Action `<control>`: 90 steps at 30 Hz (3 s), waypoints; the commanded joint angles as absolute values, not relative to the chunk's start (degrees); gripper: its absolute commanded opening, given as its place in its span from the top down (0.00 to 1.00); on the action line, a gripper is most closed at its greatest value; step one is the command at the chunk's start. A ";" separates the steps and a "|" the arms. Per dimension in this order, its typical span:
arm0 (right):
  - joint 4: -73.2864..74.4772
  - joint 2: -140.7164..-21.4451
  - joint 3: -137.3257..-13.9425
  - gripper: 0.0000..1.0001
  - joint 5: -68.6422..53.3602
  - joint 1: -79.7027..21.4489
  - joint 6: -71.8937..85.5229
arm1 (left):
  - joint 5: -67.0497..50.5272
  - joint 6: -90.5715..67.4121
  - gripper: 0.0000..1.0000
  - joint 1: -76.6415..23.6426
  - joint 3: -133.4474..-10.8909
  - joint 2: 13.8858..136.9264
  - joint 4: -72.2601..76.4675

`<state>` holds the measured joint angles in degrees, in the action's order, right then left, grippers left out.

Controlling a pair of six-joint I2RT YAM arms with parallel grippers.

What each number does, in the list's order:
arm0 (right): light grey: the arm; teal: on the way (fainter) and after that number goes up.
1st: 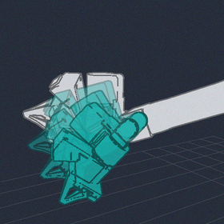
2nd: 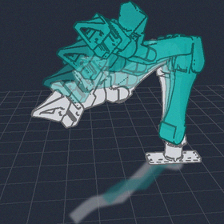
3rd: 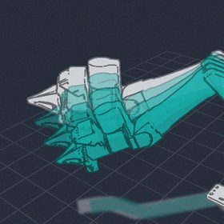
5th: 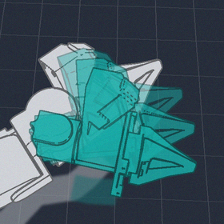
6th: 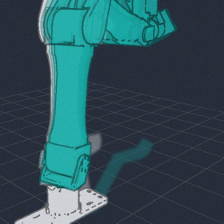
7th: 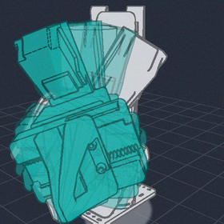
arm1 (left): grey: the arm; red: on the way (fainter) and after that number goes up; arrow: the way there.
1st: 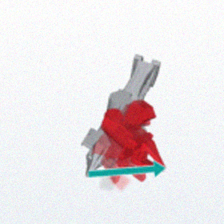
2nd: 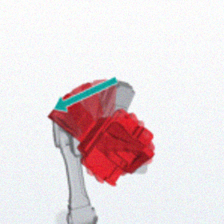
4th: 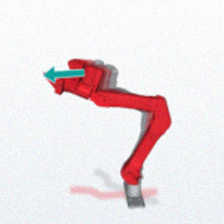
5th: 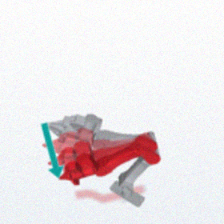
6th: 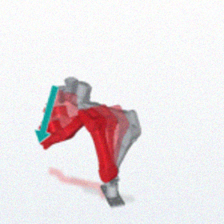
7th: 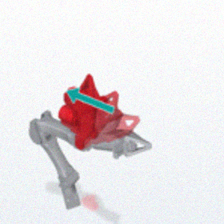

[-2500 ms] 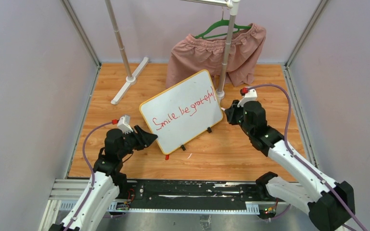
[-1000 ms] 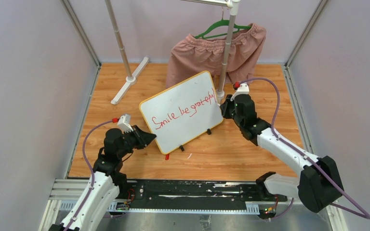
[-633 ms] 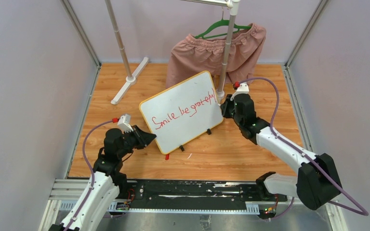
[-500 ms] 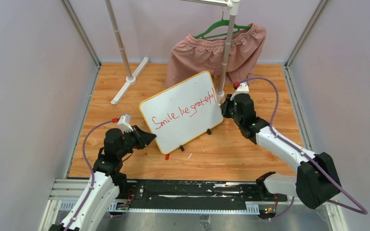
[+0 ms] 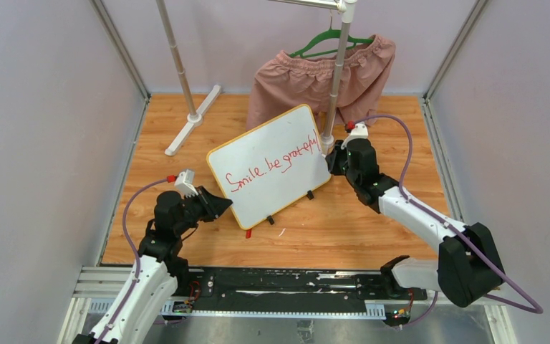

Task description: Write a sentence on the whiteboard

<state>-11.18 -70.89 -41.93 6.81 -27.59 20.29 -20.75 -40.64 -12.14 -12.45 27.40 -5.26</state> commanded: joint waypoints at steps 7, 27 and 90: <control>-11.78 -71.02 -42.64 1.00 5.98 -26.93 21.68 | -18.46 -39.74 1.00 -11.95 -13.11 27.28 -7.92; -11.93 -66.41 -41.74 1.00 6.08 -26.95 23.67 | -18.75 -39.81 1.00 -11.95 -13.27 27.50 -8.17; 15.18 -28.39 -38.42 1.00 0.88 -27.82 25.31 | -11.42 -45.12 0.18 -23.08 -24.66 23.70 -44.53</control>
